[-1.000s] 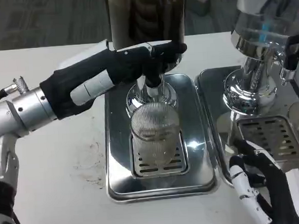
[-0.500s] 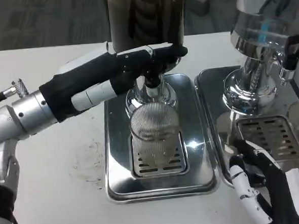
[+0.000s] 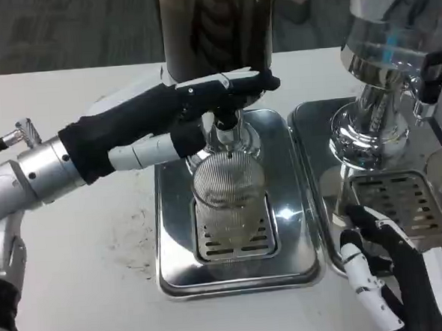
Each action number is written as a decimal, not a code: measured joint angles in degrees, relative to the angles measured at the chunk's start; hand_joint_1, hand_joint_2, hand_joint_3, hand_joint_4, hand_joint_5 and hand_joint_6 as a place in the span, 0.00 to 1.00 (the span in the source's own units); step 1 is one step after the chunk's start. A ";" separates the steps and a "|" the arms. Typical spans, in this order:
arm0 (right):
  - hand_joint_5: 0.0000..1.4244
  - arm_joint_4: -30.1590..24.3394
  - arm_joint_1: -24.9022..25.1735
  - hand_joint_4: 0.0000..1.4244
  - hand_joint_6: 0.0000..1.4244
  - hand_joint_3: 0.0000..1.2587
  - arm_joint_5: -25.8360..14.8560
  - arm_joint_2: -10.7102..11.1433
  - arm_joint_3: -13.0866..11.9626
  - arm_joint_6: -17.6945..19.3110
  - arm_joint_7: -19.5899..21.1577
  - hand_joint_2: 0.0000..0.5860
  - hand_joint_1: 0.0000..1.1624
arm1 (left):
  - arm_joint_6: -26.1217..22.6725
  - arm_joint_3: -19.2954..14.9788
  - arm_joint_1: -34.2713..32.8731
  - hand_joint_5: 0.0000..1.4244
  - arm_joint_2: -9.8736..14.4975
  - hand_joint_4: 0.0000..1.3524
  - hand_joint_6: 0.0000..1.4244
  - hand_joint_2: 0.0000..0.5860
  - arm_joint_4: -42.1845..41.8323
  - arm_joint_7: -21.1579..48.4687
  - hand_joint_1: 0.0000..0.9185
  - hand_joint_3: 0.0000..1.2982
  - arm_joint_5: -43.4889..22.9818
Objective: Grasp the cup under the faucet to collect the drink, then remove the cup.
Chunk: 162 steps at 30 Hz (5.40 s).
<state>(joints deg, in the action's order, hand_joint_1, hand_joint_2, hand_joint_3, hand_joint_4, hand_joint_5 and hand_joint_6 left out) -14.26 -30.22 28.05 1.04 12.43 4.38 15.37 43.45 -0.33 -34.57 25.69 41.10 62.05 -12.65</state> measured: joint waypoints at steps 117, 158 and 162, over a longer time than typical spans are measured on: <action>0.00 19.66 35.86 0.00 0.02 0.00 -19.86 9.96 -4.14 -0.68 -28.09 0.38 0.48 | 6.81 4.42 2.08 0.05 3.12 0.04 0.09 0.12 -2.17 -7.39 0.00 0.12 1.93; 0.00 23.21 38.30 0.00 0.02 0.00 -20.72 9.93 -2.61 0.69 -31.22 0.27 0.51 | 6.95 4.85 2.33 0.05 4.36 0.04 0.09 0.12 -3.11 -8.04 0.00 0.13 2.17; 0.00 23.21 38.31 0.00 0.02 0.00 -20.68 9.92 -2.60 0.69 -31.22 0.27 0.51 | 7.35 5.39 2.51 0.05 4.76 0.04 0.09 0.12 -3.48 -8.46 0.00 0.13 2.25</action>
<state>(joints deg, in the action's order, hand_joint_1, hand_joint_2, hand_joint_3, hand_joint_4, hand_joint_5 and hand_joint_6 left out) 8.95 8.09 7.37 10.96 9.83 5.07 -15.85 50.80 5.06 -32.06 30.45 37.61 53.58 -10.40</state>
